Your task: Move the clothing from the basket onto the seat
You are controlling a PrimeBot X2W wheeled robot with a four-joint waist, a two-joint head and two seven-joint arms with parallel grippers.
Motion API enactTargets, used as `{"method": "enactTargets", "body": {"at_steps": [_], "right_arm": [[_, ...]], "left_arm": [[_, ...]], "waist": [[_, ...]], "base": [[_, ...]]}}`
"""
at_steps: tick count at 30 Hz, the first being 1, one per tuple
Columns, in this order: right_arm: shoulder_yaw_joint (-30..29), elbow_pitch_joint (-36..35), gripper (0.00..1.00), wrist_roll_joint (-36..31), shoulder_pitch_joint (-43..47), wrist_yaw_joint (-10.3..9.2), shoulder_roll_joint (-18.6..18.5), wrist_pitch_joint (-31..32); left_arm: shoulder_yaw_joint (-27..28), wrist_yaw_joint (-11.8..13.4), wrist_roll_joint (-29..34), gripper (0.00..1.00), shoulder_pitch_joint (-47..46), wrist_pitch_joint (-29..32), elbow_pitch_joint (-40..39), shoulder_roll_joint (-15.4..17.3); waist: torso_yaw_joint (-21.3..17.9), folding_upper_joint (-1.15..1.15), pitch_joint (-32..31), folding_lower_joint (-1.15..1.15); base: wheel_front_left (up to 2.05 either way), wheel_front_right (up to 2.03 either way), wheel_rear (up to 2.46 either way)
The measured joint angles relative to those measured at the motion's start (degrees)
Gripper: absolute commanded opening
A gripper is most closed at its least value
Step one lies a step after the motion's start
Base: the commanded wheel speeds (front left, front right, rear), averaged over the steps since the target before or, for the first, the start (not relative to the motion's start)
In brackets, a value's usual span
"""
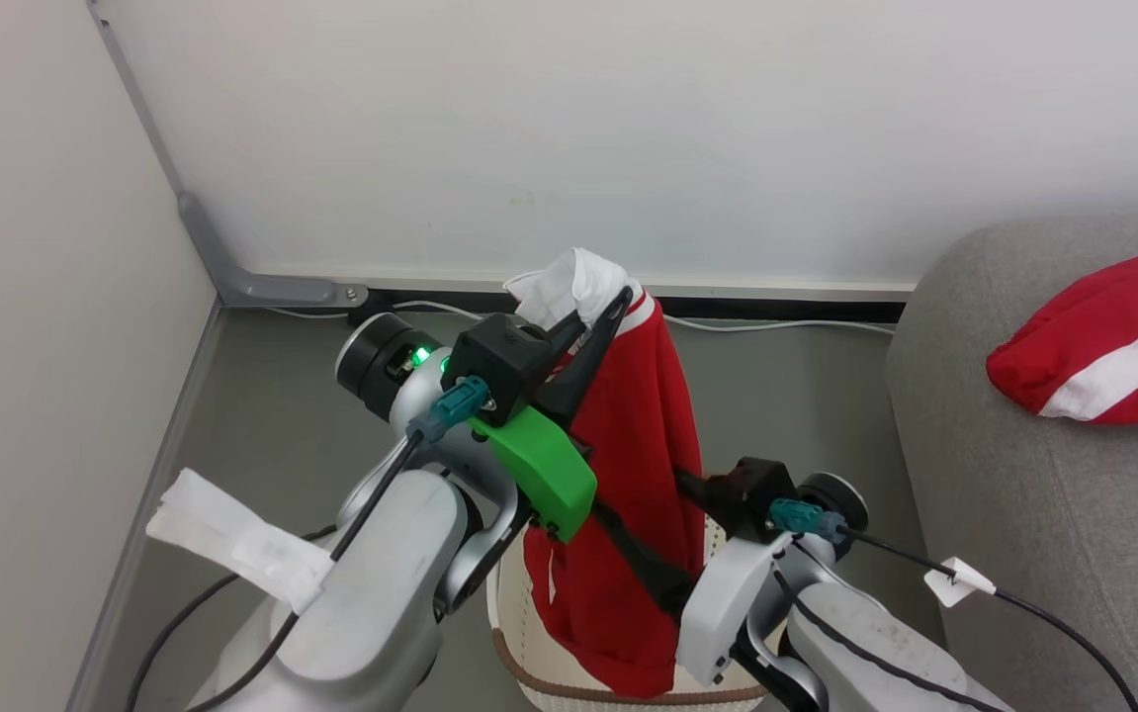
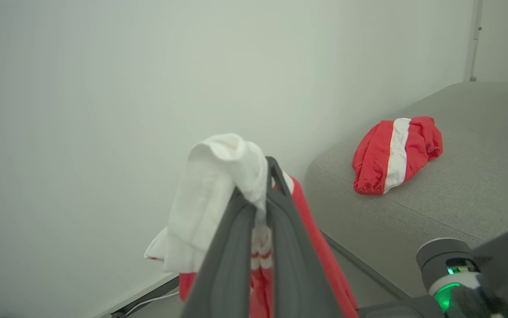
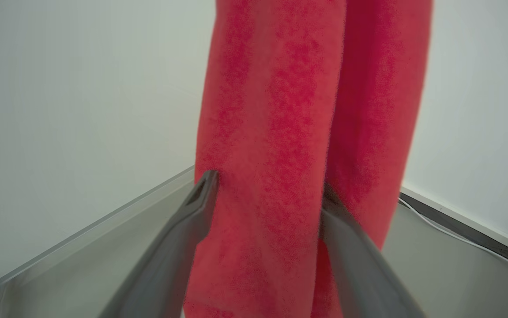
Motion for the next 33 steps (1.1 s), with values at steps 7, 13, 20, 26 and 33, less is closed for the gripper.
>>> {"method": "enactTargets", "body": {"at_steps": [7,13,20,26,33], "right_arm": [[3.75,1.27,0.24,2.93,-1.15,0.01,-0.04,0.18],[4.05,1.48,0.00,4.48,-2.92,0.01,-0.04,0.10],[0.40,2.00,0.00,5.78,-3.75,0.01,-0.09,-0.41],[-1.94,1.38,0.00,6.08,-4.33,0.00,-0.36,-0.62],[-4.57,-1.02,0.00,6.08,-6.21,-0.24,-1.80,-0.78]], "left_arm": [[-0.12,1.54,-0.08,0.00,-0.48,0.66,-1.89,0.03],[1.15,3.48,-0.09,0.00,-0.43,1.21,-2.21,0.03],[4.36,6.25,-2.56,0.01,2.45,1.11,-0.98,0.47],[7.46,8.04,-3.53,1.00,5.61,-0.68,0.34,1.91],[8.98,8.56,-4.03,1.00,7.85,-3.44,0.80,2.19]], "waist": [[0.47,0.00,0.22,0.00],[-0.13,0.00,0.50,0.00],[-1.96,0.00,0.97,0.00],[-3.84,0.00,1.41,0.00],[-5.96,0.00,1.83,0.00]], "base": [[0.00,0.00,0.00],[0.00,0.00,0.00],[0.00,0.00,0.00],[0.00,0.00,0.00],[0.00,0.00,0.00]]}}
